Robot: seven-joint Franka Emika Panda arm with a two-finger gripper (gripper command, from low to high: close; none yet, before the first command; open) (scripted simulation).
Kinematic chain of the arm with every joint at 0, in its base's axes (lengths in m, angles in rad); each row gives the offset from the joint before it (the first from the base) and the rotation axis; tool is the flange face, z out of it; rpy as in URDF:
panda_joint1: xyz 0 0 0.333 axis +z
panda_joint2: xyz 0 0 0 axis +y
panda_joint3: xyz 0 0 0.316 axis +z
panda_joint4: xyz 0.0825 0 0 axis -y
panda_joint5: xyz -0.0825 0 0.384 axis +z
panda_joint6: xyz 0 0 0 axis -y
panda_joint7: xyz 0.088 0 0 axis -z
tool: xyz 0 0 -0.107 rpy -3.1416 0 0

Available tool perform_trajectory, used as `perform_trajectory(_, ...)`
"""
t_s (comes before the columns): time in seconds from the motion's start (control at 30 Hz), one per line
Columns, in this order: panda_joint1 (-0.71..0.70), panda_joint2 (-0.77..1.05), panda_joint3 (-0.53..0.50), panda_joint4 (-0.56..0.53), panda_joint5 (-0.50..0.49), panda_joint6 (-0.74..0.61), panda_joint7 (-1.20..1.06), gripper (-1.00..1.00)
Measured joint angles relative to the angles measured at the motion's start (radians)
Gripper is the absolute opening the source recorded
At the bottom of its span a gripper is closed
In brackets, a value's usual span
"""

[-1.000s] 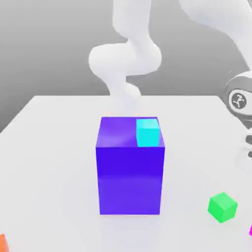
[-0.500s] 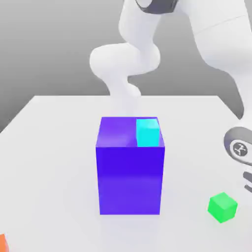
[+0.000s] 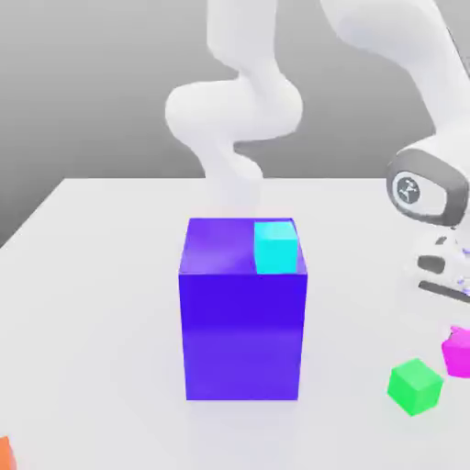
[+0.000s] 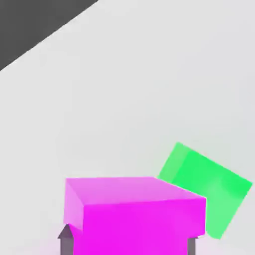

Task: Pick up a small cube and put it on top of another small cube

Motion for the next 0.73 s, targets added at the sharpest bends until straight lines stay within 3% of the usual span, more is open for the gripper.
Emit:
perform_trajectory(0.17, -0.027, -0.088, 0.015, -0.094, -0.009, 0.015, -0.203, -1.0)
perform_trajectory(0.33, 0.018, 0.055, -0.059, -0.096, -0.16, 0.147, -0.125, -1.0)
perform_trajectory(0.37, 0.026, 0.074, -0.071, -0.095, -0.178, 0.163, -0.112, 1.0)
perform_trajectory(0.57, 0.031, 0.083, -0.077, -0.094, -0.187, 0.171, -0.106, 1.0)
perform_trajectory(0.73, -0.002, -0.055, -0.019, -0.105, -0.053, 0.055, -0.203, 1.0)
